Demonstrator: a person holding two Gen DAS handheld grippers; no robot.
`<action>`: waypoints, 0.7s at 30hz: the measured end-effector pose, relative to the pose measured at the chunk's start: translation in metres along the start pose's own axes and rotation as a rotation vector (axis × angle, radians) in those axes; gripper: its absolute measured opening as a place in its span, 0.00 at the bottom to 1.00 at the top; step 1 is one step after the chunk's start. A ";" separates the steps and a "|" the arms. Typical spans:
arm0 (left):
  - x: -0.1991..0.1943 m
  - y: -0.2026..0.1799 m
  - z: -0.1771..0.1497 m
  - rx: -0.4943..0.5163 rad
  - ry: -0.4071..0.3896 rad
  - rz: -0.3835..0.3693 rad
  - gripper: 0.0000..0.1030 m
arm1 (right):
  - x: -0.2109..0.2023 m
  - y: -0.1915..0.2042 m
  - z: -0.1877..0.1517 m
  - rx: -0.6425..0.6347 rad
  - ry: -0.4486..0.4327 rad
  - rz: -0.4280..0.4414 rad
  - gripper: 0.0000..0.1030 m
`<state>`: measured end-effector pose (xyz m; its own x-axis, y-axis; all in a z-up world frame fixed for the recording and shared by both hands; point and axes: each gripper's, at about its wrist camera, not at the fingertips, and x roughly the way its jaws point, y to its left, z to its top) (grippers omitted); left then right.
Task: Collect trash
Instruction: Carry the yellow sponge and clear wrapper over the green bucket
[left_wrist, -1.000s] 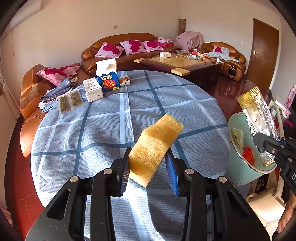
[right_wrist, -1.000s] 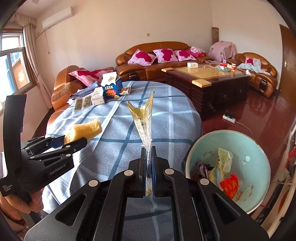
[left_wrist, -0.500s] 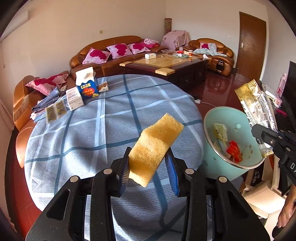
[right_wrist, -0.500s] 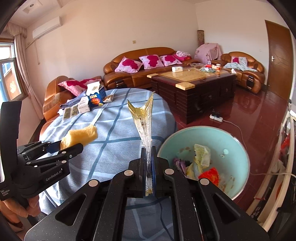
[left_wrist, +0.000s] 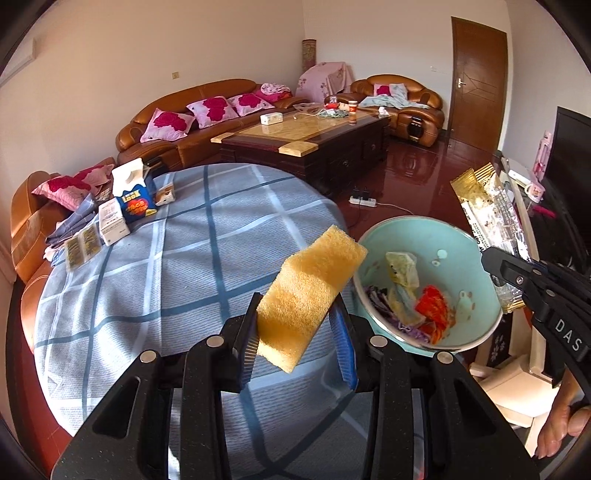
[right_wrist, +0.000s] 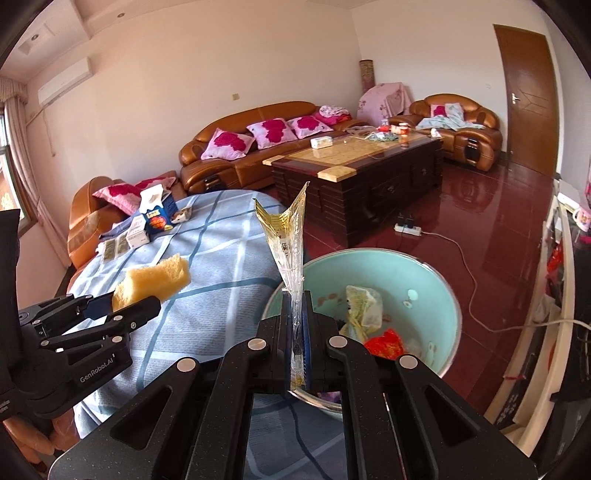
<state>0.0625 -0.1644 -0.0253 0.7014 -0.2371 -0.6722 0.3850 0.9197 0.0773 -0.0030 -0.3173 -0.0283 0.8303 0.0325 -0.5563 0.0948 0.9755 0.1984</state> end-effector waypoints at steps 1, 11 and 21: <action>0.000 -0.004 0.001 0.005 -0.002 -0.004 0.35 | 0.000 -0.003 0.000 0.005 -0.005 -0.014 0.05; 0.007 -0.043 0.016 0.040 -0.012 -0.051 0.35 | -0.007 -0.033 0.000 0.066 -0.036 -0.084 0.05; 0.024 -0.072 0.026 0.064 0.014 -0.075 0.36 | -0.004 -0.059 -0.006 0.130 -0.030 -0.156 0.06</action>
<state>0.0672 -0.2442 -0.0279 0.6612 -0.2997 -0.6878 0.4737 0.8776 0.0730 -0.0148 -0.3741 -0.0425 0.8157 -0.1252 -0.5648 0.2921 0.9318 0.2154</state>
